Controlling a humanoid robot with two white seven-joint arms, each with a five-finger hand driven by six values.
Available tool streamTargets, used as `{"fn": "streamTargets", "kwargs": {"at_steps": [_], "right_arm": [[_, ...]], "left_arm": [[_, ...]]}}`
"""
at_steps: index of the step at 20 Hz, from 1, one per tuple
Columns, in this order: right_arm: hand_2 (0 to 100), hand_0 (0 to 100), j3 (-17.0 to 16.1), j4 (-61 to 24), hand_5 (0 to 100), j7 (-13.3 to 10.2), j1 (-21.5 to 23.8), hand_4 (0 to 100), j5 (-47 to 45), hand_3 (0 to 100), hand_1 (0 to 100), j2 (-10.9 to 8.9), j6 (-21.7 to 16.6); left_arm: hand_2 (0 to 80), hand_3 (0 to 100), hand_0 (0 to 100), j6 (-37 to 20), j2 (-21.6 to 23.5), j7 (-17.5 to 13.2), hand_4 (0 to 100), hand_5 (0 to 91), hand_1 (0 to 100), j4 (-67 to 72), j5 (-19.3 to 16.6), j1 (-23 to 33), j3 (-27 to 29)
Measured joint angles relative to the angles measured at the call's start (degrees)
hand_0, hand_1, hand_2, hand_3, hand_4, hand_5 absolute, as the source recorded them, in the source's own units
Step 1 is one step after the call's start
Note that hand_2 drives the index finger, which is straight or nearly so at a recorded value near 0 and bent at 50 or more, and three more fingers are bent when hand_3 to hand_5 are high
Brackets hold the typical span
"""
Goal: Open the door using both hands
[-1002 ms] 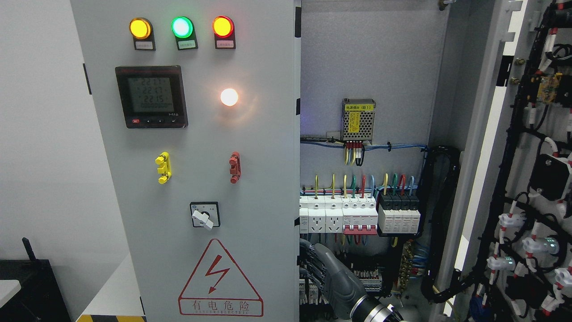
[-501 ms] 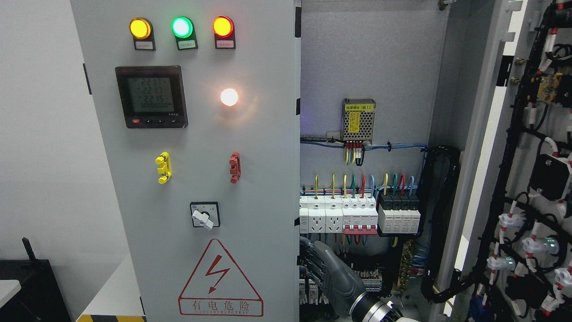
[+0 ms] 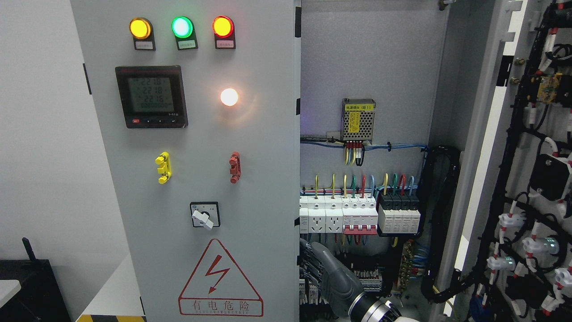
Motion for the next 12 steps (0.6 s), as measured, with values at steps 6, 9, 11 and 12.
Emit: {"fn": "streamTargets", "kwargs": {"at_steps": [6, 9, 11, 12], "right_arm": [[0, 38, 0.1, 0.36, 0, 0.26, -0.44, 0, -0.81, 0, 0, -0.03, 0.0], [0, 38, 0.13, 0.5, 0, 1.12, -0.65, 0, -1.03, 0, 0, -0.04, 0.0], [0, 38, 0.15, 0.58, 0, 1.32, -0.72, 0, -1.14, 0, 0, -0.04, 0.01], [0, 38, 0.16, 0.61, 0, 1.38, -0.76, 0, -1.19, 0, 0, -0.05, 0.01]], "left_arm": [[0.0, 0, 0, 0.0, 0.0, 0.0, 0, 0.0, 0, 0.0, 0.0, 0.0, 0.02], [0.0, 0, 0, 0.0, 0.0, 0.0, 0, 0.0, 0, 0.0, 0.0, 0.0, 0.01], [0.0, 0, 0, 0.0, 0.0, 0.0, 0, 0.0, 0, 0.0, 0.0, 0.0, 0.01], [0.0, 0, 0, 0.0, 0.0, 0.0, 0, 0.0, 0, 0.0, 0.0, 0.0, 0.01]]}}
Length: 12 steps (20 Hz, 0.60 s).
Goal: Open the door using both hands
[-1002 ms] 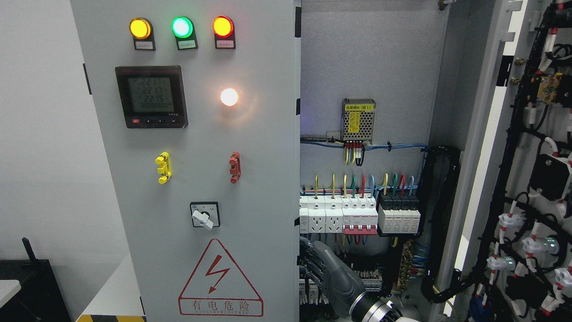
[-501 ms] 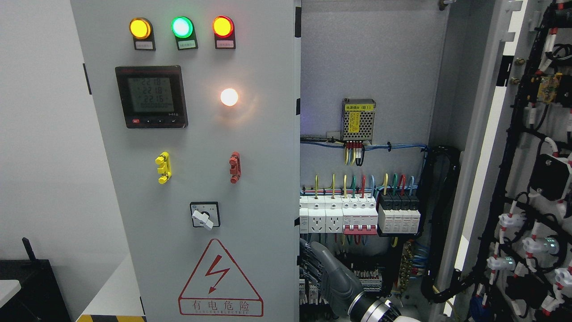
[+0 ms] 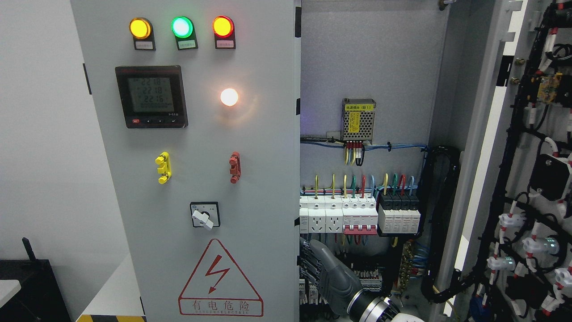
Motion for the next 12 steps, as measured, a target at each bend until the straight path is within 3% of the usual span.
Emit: {"fn": "streamTargets", "kwargs": {"at_steps": [12], "right_arm": [[0, 38, 0.01, 0.26, 0, 2.02, -0.24, 0, -0.21, 0, 0, -0.03, 0.02]], "left_arm": [[0.0, 0, 0, 0.0, 0.0, 0.0, 0, 0.0, 0, 0.0, 0.0, 0.0, 0.0]]}}
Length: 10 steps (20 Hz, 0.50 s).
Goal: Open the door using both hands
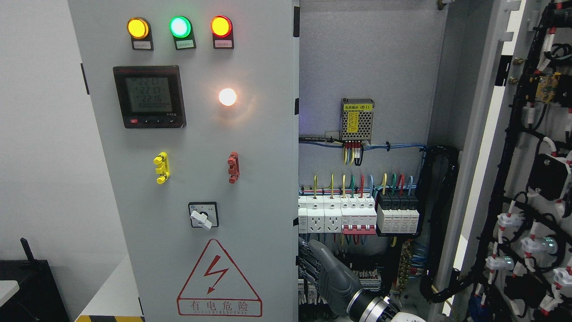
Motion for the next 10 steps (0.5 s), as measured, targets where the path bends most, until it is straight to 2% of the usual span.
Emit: {"fn": "streamTargets", "kwargs": {"at_steps": [4, 10], "right_arm": [[0, 38, 0.09, 0.02, 0, 1.14, 0.0, 0, -0.05, 0, 0, 0.02, 0.11], [0, 38, 0.16, -0.07, 0, 0.52, 0.14, 0, -0.53, 0, 0, 0.02, 0.11]], "left_arm": [[0.0, 0, 0, 0.0, 0.0, 0.0, 0, 0.0, 0, 0.01, 0.0, 0.0, 0.0], [0.0, 0, 0, 0.0, 0.0, -0.01, 0, 0.0, 0, 0.0, 0.0, 0.0, 0.0]]}}
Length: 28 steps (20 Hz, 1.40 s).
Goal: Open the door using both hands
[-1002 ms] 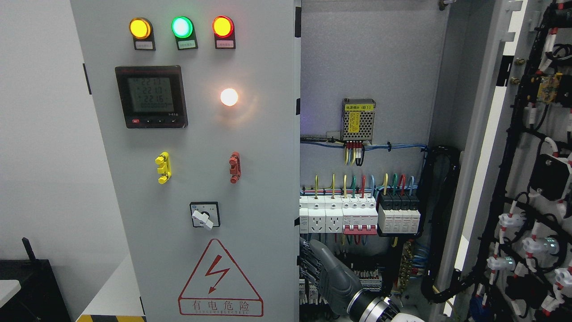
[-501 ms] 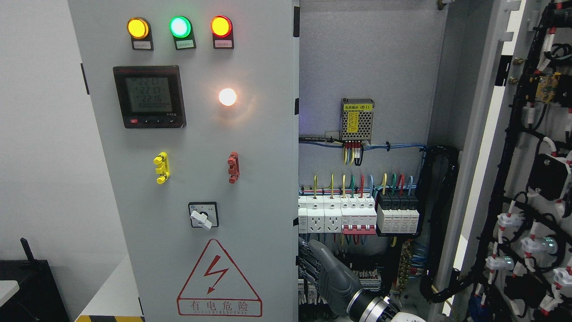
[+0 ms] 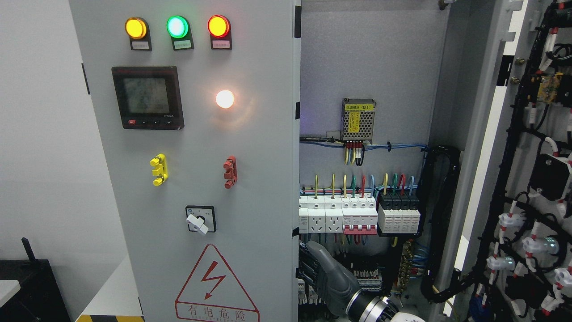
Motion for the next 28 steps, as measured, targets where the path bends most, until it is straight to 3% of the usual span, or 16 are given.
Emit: {"fn": "streamTargets", "kwargs": {"at_steps": [2, 12, 28], "right_arm": [[0, 38, 0.12, -0.12, 0, -0.29, 0.2, 0, -0.22, 0, 0, -0.01, 0.0], [0, 38, 0.88, -1.08, 0, 3.29, 0.99, 0, -1.01, 0, 0, -0.05, -0.18], [0, 38, 1.48, -1.98, 0, 6.72, 0.92, 0, -1.69, 0, 0, -0.02, -0.36]], "left_arm": [[0.0, 0, 0, 0.0, 0.0, 0.0, 0, 0.0, 0, 0.0, 0.0, 0.0, 0.0], [0.0, 0, 0, 0.0, 0.0, 0.0, 0, 0.0, 0, 0.0, 0.0, 0.0, -0.01], [0.0, 0, 0, 0.0, 0.0, 0.0, 0, 0.0, 0, 0.0, 0.0, 0.0, 0.0]]}}
